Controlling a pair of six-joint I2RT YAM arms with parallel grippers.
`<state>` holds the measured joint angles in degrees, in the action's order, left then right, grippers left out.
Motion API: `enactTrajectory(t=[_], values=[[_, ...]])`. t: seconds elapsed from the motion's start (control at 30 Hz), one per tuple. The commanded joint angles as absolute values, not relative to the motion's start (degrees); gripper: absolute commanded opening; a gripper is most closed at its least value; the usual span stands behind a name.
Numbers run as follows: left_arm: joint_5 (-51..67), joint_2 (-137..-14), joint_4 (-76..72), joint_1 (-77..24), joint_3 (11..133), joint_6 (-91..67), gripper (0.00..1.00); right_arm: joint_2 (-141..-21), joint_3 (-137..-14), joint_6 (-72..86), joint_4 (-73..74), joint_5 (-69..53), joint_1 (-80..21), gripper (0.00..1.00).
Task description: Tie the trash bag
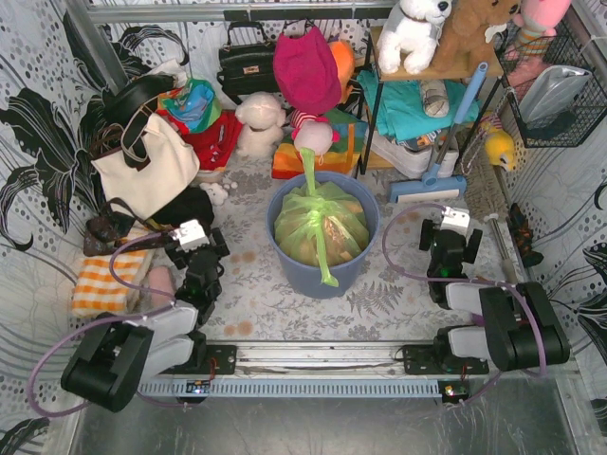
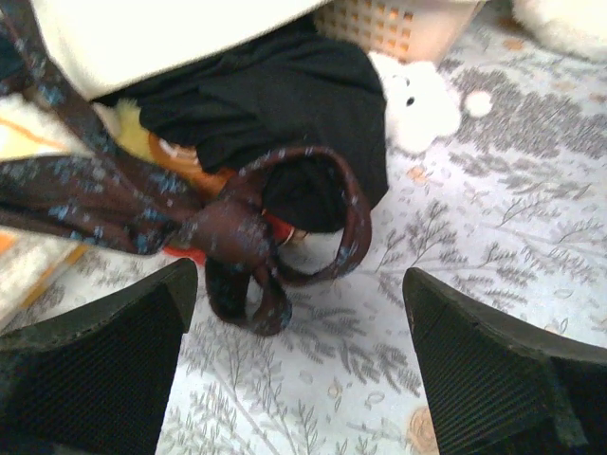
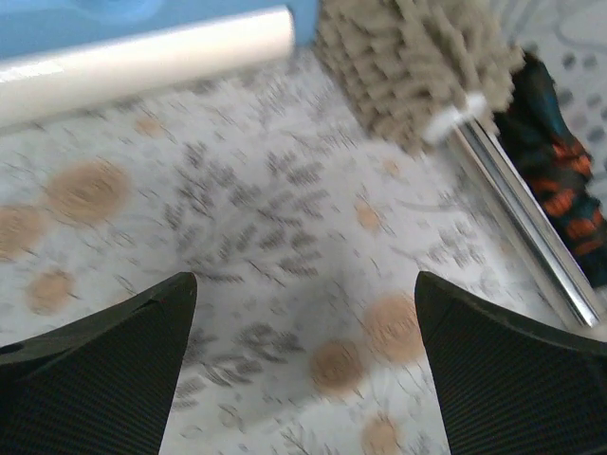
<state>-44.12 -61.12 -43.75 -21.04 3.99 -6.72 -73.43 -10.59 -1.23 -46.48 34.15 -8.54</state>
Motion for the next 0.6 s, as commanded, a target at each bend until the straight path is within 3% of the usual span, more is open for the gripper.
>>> enactTrajectory(t=[0.0,0.1,0.2,0.33,0.47,0.53,0.57], values=[[-32.0,-66.3,-64.3,-15.9,4.7,-2.4,0.98,-78.0,-9.4,-5.1,-69.3,24.2,-8.2,0.97],[-22.4,-70.5,-65.1,-13.7,7.3,-1.0,0.98,-85.5,-8.7,-7.8,-79.7,19.4,-8.2,0.97],[-15.6,-75.2,-68.8,-12.5,8.4,1.2,0.98,-84.4,-9.4,-6.0,-75.2,18.3,-7.5,0.97],[-13.9,-78.5,-72.2,-10.2,8.2,-0.1,0.98,-84.7,-9.0,-5.8,-76.8,18.2,-7.4,0.97],[-12.1,-85.5,-84.6,-8.5,6.1,0.2,0.98,-85.4,-7.0,-5.6,-80.5,15.6,-6.7,0.97],[-11.0,-83.5,-73.2,-7.4,9.7,-2.0,0.98,-88.4,-6.1,-5.9,-84.2,12.3,-5.7,0.97],[-11.5,-84.8,-75.0,-6.8,10.0,-2.3,0.98,-90.5,-6.0,-7.2,-88.8,12.3,-5.6,0.97]])
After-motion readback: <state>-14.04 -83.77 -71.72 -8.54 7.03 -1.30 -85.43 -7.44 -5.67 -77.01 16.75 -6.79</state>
